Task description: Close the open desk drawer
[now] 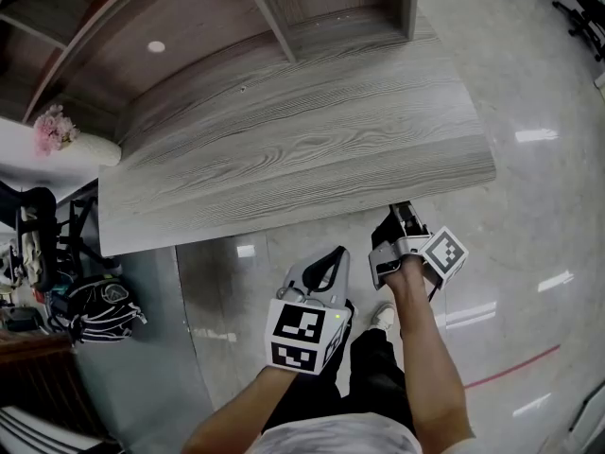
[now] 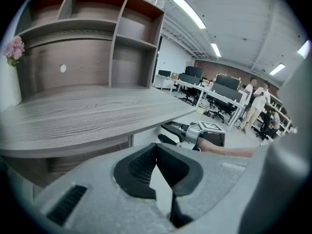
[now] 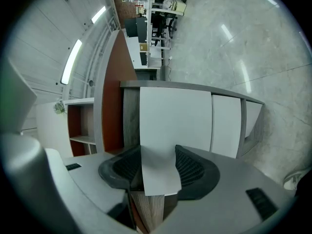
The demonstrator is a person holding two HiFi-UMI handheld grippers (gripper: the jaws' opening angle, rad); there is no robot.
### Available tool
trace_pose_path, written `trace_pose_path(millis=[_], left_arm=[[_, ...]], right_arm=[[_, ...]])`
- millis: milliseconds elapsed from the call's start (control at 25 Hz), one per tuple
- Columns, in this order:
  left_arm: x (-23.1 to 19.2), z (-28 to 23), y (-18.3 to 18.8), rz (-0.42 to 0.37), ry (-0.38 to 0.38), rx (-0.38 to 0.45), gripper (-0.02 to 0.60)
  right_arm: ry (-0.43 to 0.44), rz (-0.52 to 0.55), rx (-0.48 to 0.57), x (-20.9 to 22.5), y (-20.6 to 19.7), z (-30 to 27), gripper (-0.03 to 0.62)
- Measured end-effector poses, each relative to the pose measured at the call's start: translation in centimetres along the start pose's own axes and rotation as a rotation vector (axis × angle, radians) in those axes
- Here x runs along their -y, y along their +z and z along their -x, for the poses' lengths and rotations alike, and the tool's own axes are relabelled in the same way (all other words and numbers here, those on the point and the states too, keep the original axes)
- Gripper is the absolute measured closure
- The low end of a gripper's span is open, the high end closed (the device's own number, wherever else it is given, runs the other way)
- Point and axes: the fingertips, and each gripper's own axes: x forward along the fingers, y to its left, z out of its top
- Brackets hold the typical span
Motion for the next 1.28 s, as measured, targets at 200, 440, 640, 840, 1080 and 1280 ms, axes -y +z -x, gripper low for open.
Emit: trace_pose_path(millis=[200,440,640,840,1080,1280], left_arm=[[0.2,0.2,0.3,0.0,0.001,0.012,0.577],[0.8,1.1,0.8,-0.007,0.009,0.026,0.577],[2.2,2.4,1.6,0.001,0.015,0.047,0.577],[4.1,3.9,3.5,-0.006,0.027,0.089,0.577],[6.6,6.6,5.4,-0.014,0.042,0.124,0.577],[8.5,8.6,6.5,-0.02,0.062,0.155,0.577]], right_arm=[[0.005,0.006,-0.008,0.0,-0.1,0.2,0.398],[-0.016,0.058,-0.041,-0.7,-0.6,1.4,0.399],[-0.025,0.13,-0.091,-2.2,-2.2,4.6,0.459],[-0.002,0.202,-0.121,-5.4,-2.7,7.8,0.501],[0.047,0.327,-0.148,-11.1,-3.0,11.5,0.538],[0.11,0.456,-0.187,-15.6,-3.9,14.5,0.565]])
